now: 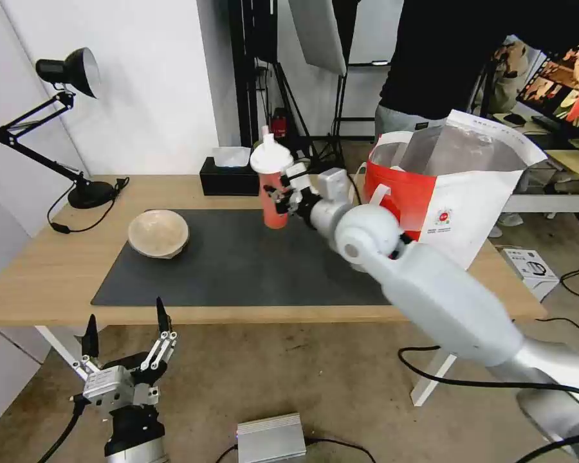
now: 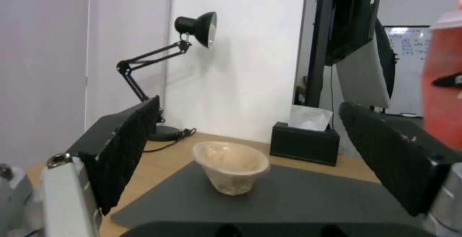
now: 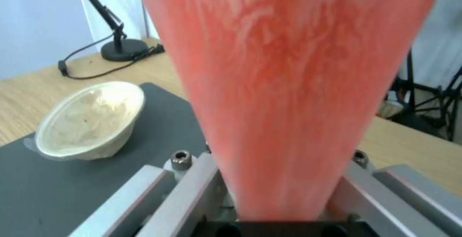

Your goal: Pick up the trash from the table and place it into the takeout bag.

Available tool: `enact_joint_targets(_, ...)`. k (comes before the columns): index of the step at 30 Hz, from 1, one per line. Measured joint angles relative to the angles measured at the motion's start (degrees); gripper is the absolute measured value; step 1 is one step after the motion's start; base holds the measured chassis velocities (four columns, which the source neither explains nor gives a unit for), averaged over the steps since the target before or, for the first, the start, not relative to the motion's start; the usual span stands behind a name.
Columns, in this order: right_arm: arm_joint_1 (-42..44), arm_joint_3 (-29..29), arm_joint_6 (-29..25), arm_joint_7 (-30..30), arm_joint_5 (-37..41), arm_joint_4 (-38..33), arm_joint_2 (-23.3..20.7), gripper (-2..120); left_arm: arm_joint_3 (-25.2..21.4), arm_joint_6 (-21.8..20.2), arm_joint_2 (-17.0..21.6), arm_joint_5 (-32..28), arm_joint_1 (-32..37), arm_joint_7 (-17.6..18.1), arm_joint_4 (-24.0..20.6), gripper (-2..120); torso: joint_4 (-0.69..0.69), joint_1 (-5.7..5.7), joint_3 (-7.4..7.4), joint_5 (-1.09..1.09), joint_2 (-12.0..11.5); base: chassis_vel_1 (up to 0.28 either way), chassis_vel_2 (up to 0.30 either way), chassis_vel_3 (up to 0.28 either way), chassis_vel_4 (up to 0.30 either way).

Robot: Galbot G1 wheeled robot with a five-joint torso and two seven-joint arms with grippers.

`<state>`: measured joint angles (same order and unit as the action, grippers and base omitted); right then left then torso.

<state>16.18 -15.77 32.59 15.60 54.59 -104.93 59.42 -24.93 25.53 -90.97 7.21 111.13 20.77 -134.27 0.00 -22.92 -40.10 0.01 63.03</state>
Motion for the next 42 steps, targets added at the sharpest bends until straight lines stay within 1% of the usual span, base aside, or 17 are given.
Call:
enact_joint_targets(3, 0.3, 1.8, 0.7, 1.1, 1.5, -2.8, -2.6, 6, 0.1, 0.0, 0.0, 0.0, -0.1, -0.1, 0.0, 100, 0.0, 0.0, 0.0, 0.0, 0.0, 0.0, 0.0, 0.0, 0.0)
enact_joint_targets(4, 0.3, 1.8, 0.7, 1.1, 1.5, -2.8, -2.6, 6, 0.1, 0.0, 0.0, 0.0, -0.1, -0.1, 0.0, 100, 0.0, 0.0, 0.0, 0.0, 0.0, 0.0, 0.0, 0.0, 0.0)
enact_joint_targets(8, 0.3, 4.4, 2.2, 2.6, 3.2, -5.2, -5.3, 6, 0.0, 0.0, 0.2, 0.0, -0.2, -0.1, 0.1, 100, 0.0, 0.0, 0.0, -0.01, 0.0, 0.0, 0.0, 0.0, 0.0)
enact_joint_targets(9, 0.3, 4.4, 2.2, 2.6, 3.2, -5.2, -5.3, 6, 0.0, 0.0, 0.2, 0.0, -0.2, -0.1, 0.1, 100, 0.0, 0.0, 0.0, -0.01, 0.0, 0.0, 0.0, 0.0, 0.0)
enact_joint_targets(12, -0.7, 6.3, 2.7, 3.8, 5.1, -7.0, -7.9, 6, 0.1, 0.0, 0.3, 0.0, -0.3, -0.1, 0.1, 100, 0.0, 0.0, 0.0, 0.0, 0.0, 0.0, 0.0, 0.0, 0.0)
enact_joint_targets(13, -0.7, 6.3, 2.7, 3.8, 5.1, -7.0, -7.9, 6, 0.1, 0.0, 0.3, 0.0, -0.3, -0.1, 0.1, 100, 0.0, 0.0, 0.0, 0.0, 0.0, 0.0, 0.0, 0.0, 0.0)
enact_joint_targets(16, -1.9, 8.2, 3.6, 5.0, 7.1, -7.9, -10.2, 6, 0.2, -0.1, 0.4, 0.0, -0.3, -0.1, 0.1, 100, 0.0, 0.0, 0.0, -0.01, 0.0, 0.0, 0.0, 0.0, 0.0)
enact_joint_targets(17, -1.9, 8.2, 3.6, 5.0, 7.1, -7.9, -10.2, 6, 0.2, -0.1, 0.4, 0.0, -0.3, -0.1, 0.1, 100, 0.0, 0.0, 0.0, -0.01, 0.0, 0.0, 0.0, 0.0, 0.0)
enact_joint_targets(21, -3.5, 10.3, 4.5, 6.3, 9.5, -8.6, -12.5, 6, 0.3, -0.1, 0.6, 0.0, -0.4, -0.1, 0.3, 100, 0.0, 0.0, 0.0, -0.01, 0.0, 0.0, 0.0, 0.0, 0.0)
enact_joint_targets(29, -4.4, 14.0, 5.7, 8.2, 11.4, -8.8, -14.3, 6, 0.3, -0.2, 1.2, -0.3, -1.0, -0.1, 0.8, 100, 0.0, 0.0, 0.0, -0.01, 0.0, 0.0, 0.0, 0.0, 0.0)
enact_joint_targets(42, -6.3, 17.9, 6.1, 8.5, 12.5, -5.6, -16.6, 6, 0.5, -0.3, 1.6, -0.5, -1.4, -0.2, 1.5, 100, 0.0, 0.0, 0.0, -0.01, 0.0, 0.0, 0.0, 0.0, 0.0)
